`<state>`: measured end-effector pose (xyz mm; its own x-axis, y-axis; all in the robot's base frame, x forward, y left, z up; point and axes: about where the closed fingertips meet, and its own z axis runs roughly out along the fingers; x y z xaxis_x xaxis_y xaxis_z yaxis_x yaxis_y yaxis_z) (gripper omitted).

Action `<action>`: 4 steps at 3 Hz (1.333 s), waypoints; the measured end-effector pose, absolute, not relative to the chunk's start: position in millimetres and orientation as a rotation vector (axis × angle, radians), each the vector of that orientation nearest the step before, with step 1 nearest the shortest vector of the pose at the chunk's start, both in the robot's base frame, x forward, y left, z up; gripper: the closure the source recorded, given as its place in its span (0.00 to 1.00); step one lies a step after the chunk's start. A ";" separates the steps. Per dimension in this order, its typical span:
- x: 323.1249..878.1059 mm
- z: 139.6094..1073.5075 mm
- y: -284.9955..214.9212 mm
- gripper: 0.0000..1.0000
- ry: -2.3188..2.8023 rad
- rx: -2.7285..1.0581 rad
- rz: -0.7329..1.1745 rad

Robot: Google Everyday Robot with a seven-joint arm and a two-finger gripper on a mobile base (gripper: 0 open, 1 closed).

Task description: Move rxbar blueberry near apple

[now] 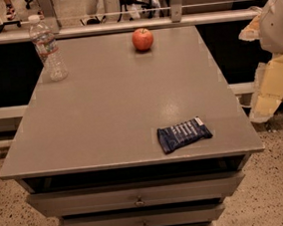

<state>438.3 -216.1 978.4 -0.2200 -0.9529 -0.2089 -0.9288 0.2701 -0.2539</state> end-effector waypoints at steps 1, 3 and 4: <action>438.6 978.8 -215.5 0.00 2.221 -1.718 -0.106; 460.4 895.6 -172.8 0.00 2.119 -1.721 0.190; 470.6 869.0 -150.5 0.00 2.082 -1.714 0.286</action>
Offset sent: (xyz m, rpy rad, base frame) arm 0.0140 0.0238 -0.0519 0.1360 0.0366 0.0689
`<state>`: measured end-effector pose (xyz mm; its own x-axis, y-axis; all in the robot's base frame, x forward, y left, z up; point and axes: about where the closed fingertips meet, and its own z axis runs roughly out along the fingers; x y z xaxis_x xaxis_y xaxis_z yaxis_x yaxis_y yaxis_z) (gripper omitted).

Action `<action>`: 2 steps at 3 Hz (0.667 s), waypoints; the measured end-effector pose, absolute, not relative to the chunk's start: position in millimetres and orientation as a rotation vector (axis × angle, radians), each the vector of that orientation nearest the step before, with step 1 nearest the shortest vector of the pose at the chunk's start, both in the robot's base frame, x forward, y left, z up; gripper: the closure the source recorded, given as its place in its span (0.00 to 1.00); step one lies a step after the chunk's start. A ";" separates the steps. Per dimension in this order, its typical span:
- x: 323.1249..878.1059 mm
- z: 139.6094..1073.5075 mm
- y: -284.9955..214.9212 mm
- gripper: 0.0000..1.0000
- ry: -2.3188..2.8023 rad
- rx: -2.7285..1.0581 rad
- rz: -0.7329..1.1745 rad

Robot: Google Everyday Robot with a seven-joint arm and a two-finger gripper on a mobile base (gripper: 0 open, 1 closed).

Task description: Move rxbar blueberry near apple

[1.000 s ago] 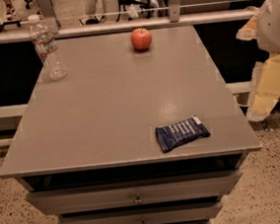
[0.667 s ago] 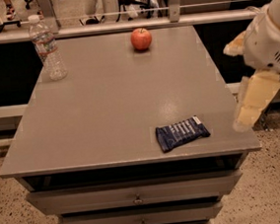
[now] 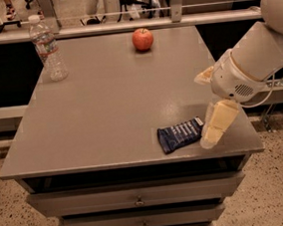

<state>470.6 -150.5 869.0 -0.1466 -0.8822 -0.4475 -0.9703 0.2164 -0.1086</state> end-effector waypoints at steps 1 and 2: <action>473.4 856.4 -132.4 0.00 2.061 -1.692 0.335; 472.5 841.0 -120.8 0.00 2.054 -1.674 0.349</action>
Offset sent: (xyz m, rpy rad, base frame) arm 0.0017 0.0365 -0.0443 0.0758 -0.0002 -0.0149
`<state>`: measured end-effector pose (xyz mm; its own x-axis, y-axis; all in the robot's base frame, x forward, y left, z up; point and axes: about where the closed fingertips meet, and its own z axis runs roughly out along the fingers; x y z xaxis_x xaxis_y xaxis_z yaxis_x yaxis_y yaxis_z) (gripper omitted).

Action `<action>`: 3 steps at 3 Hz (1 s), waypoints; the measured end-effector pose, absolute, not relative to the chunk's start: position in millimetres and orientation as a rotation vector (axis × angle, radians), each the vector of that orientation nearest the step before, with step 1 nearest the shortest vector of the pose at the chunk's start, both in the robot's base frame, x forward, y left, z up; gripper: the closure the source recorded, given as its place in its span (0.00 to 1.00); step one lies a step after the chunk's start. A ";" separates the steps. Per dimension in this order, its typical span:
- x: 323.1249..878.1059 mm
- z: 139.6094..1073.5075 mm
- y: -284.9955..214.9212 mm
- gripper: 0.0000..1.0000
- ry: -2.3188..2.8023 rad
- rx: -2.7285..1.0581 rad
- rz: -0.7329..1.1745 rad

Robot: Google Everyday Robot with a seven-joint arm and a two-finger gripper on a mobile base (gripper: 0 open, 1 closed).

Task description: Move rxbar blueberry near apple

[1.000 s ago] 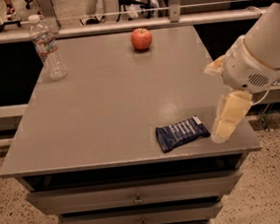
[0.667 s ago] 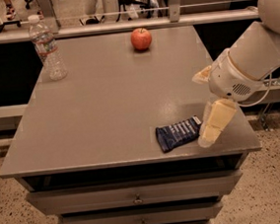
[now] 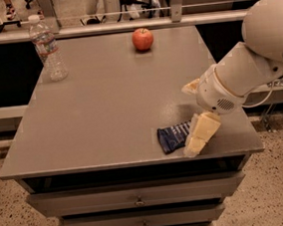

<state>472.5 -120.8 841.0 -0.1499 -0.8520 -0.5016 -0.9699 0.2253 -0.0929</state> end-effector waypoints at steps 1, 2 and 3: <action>470.1 829.9 -119.1 0.15 2.063 -1.648 0.350; 470.6 827.5 -117.8 0.38 2.062 -1.630 0.346; 473.1 837.5 -121.7 0.68 2.061 -1.611 0.328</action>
Offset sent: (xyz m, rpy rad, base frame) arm -0.0001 0.0015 -0.0169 0.0288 -0.0183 -0.0507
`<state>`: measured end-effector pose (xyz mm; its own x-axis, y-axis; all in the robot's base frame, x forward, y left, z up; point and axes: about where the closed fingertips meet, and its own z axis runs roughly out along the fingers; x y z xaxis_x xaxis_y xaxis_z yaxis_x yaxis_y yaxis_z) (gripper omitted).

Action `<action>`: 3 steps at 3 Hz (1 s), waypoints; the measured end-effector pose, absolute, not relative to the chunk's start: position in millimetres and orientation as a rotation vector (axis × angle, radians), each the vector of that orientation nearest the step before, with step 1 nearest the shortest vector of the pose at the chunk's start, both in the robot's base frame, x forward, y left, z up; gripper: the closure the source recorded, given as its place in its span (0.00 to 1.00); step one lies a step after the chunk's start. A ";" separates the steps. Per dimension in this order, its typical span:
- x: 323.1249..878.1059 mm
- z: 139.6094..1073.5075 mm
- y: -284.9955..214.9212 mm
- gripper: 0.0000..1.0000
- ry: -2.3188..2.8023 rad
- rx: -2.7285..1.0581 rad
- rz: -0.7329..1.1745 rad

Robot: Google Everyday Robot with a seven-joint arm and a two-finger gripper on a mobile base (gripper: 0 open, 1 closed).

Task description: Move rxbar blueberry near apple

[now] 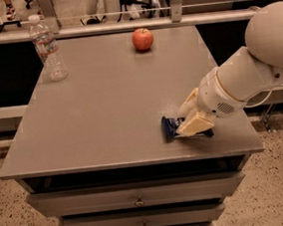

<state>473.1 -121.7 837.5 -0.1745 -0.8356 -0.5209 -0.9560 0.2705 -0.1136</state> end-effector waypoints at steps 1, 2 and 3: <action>470.8 845.9 -125.9 0.99 2.061 -1.597 0.321; 473.9 854.4 -128.4 1.00 2.049 -1.592 0.307; 481.4 863.2 -130.0 1.00 2.031 -1.590 0.283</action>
Offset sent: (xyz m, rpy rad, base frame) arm -0.0015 -0.0132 0.0237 0.0114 -0.0286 -0.0245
